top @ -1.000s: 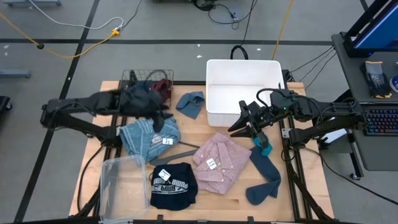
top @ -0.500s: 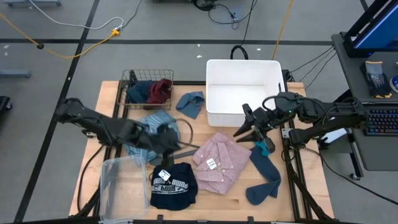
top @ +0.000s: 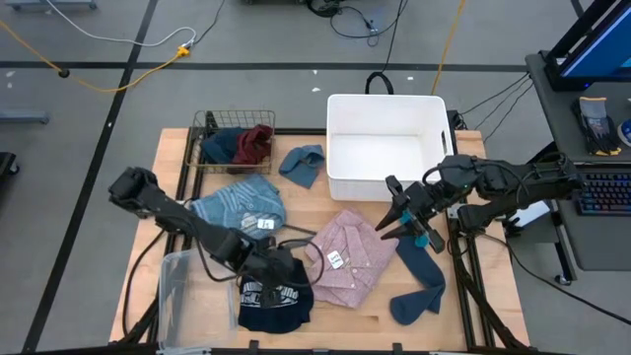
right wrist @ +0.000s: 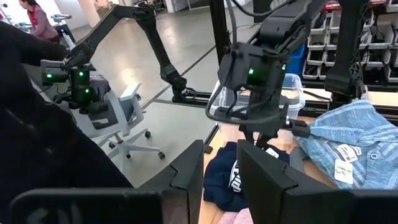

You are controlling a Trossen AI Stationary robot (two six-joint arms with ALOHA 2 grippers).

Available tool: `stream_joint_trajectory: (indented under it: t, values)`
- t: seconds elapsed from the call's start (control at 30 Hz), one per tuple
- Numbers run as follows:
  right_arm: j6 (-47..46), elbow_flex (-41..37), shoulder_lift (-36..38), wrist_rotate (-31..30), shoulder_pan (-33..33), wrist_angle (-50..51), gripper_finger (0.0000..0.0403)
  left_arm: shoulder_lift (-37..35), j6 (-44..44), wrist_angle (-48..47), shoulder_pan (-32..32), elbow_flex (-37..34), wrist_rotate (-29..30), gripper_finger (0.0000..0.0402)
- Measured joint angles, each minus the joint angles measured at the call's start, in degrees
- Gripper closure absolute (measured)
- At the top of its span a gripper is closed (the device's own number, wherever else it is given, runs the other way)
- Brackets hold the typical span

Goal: Pick & Place Cloths
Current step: Put the dark blue boxers into the black basket

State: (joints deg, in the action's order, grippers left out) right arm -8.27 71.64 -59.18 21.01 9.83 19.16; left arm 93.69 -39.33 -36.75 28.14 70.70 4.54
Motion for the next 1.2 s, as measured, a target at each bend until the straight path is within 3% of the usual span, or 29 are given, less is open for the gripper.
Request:
stream_joint_trajectory:
  t: [0.17, 0.5, 0.7, 0.93, 1.2]
  values:
    - [0.2, 0.0, 0.0, -0.2, 0.0, -0.4, 0.0314, 1.8, 3.4, 0.1, 1.8, 0.0, -0.1, 0.0349]
    - [0.1, 0.0, 0.0, -0.2, 0.0, -0.9, 0.0314, 5.6, 7.4, 0.6, 4.1, 0.0, 0.4, 0.0206]
    - [0.0, 0.0, 0.0, -0.2, 0.0, -0.8, 0.0314, 8.6, 7.3, 1.0, 5.2, 0.0, 1.6, 0.0145]
    - [0.0, 0.0, 0.0, -0.2, 0.0, -0.8, 0.0314, 10.2, 3.1, 0.6, 6.7, 0.0, 5.6, 0.0116]
    - [0.0, 0.0, 0.0, -0.2, 0.0, -0.8, 0.0314, 10.2, 0.9, 1.5, 8.8, 0.0, 6.5, 0.0114]
